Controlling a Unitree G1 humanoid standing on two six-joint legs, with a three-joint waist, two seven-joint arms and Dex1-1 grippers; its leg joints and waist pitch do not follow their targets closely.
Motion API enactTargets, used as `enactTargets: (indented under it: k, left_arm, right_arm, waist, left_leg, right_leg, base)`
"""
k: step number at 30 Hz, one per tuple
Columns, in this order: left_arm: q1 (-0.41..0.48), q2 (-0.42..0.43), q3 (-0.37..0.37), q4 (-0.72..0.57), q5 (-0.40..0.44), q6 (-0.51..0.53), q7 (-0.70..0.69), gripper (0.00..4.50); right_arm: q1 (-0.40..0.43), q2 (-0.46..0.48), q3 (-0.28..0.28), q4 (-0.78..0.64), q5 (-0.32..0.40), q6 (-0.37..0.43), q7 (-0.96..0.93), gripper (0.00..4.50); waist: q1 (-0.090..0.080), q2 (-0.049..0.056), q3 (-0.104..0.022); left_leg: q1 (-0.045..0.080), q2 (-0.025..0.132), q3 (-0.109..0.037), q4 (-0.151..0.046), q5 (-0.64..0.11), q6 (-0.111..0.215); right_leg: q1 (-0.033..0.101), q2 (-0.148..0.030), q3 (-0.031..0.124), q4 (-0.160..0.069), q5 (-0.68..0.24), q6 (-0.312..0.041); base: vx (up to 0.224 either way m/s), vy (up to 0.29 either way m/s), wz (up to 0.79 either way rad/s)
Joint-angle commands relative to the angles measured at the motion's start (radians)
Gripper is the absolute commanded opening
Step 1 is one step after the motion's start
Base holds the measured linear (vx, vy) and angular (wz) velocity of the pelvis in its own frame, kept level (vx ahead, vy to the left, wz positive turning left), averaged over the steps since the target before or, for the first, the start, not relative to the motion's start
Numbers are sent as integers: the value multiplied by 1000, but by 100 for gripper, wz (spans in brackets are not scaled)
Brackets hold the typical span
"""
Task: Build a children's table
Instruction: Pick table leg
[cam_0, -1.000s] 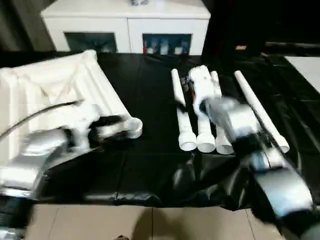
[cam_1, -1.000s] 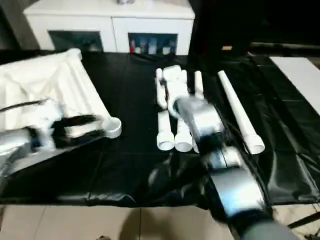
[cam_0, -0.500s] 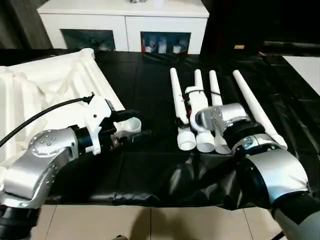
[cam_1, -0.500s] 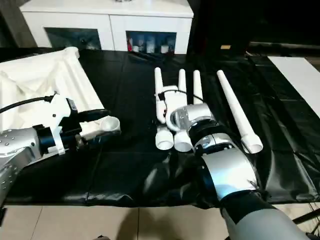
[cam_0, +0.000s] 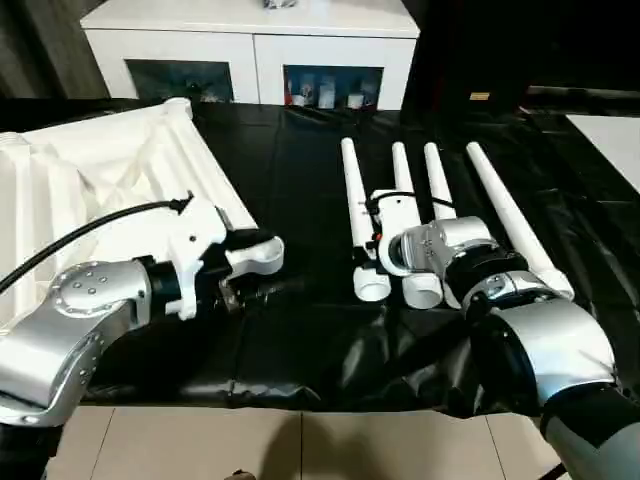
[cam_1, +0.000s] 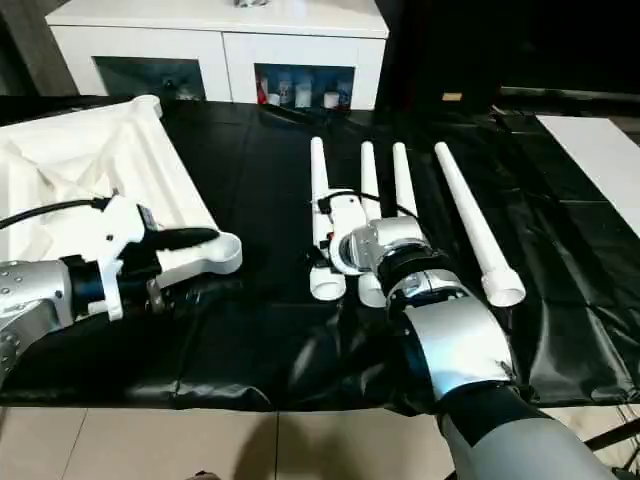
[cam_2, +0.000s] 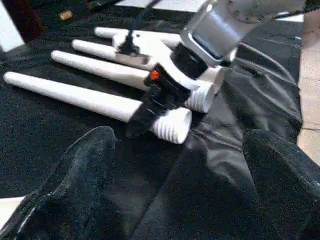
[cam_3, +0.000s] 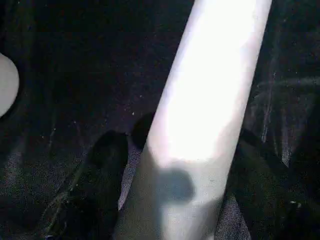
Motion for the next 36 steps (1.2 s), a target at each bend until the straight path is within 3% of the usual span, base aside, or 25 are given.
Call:
enactTargets:
  k: [1,9,18,22,24,26,27,28,29,31,33,34,36]
  left_arm:
    - [9,18,-6,-22,-9,22,-15,450]
    - [8,28,24,2,5,45,16,450]
    - [-42,-25,77,74,27,68,134,450]
    - [-88,-67,106,129,31,51,192,450]
    - [-117,-100,125,141,14,56,221,450]
    - [-160,-157,146,155,-18,72,268,450]
    - [-171,-176,153,158,-28,80,284,450]
    - [-198,-222,173,169,-57,105,324,450]
    - [-208,-239,182,172,-73,116,335,450]
    - [-236,-302,218,183,-141,151,371,450]
    - [-264,-346,240,195,-205,170,381,450]
    - [-300,-385,265,218,-262,190,390,450]
    - [-344,-420,289,252,-300,210,401,450]
  right_arm:
    - [1,3,-8,32,-6,14,-1,280]
    - [-3,4,-56,37,12,2,-12,211]
    - [-15,-5,-139,20,68,-8,-13,195]
    - [-12,-11,-196,-37,125,-123,24,194]
    - [7,-11,-205,-96,142,-203,102,193]
    - [50,-17,-182,-190,150,-235,217,193]
    - [64,-20,-176,-220,155,-234,248,193]
    - [100,-26,-165,-297,172,-224,330,193]
    - [119,-29,-159,-335,183,-213,369,193]
    - [194,-38,-135,-485,229,-205,496,191]
    - [251,-53,-117,-597,270,-175,564,191]
    - [300,-70,-104,-693,313,-142,616,191]
    - [345,-87,-94,-782,351,-109,651,191]
  waist:
    - [4,9,-69]
    - [4,10,-69]
    - [4,15,-71]
    - [5,17,-74]
    - [6,15,-77]
    - [9,-1,-77]
    - [16,7,-79]
    - [17,-3,-78]
    - [25,0,-80]
    - [33,-3,-77]
    - [42,-6,-81]
    - [46,8,-78]
    - [54,7,-80]
  left_leg:
    - [16,42,-4,-67,-31,-24]
    - [17,42,-5,-68,-43,-30]
    - [19,40,-6,-69,-68,-38]
    - [18,40,-8,-67,-56,-29]
    - [16,40,-8,-63,-27,-5]
    - [13,41,-6,-62,-14,19]
    - [15,43,-7,-59,5,32]
    - [14,42,-5,-60,11,46]
    - [16,44,-8,-58,20,52]
    - [12,41,-4,-57,15,63]
    - [15,44,-6,-54,24,68]
    - [16,41,-7,-55,7,67]
    - [21,46,-9,-56,-16,55]
  right_leg:
    - [52,-64,32,-46,128,-276]
    - [51,-64,31,-47,116,-273]
    - [50,-63,32,-50,114,-268]
    - [53,-66,31,-47,148,-274]
    - [57,-65,30,-43,205,-282]
    - [61,-66,30,-44,230,-287]
    - [59,-68,30,-40,250,-293]
    - [63,-62,29,-41,261,-298]
    - [61,-67,29,-39,269,-303]
    - [66,-63,30,-42,268,-301]
    - [64,-65,28,-40,276,-305]
    - [61,-62,27,-45,245,-303]
    - [59,-64,26,-47,221,-303]
  base:
    - [0,0,0]
    - [0,0,0]
    - [0,0,0]
    - [0,0,0]
    - [0,0,0]
    - [0,0,0]
    - [0,0,0]
    - [0,0,0]
    - [0,0,0]
    - [0,0,0]
    - [0,0,0]
    - [0,0,0]
    - [0,0,0]
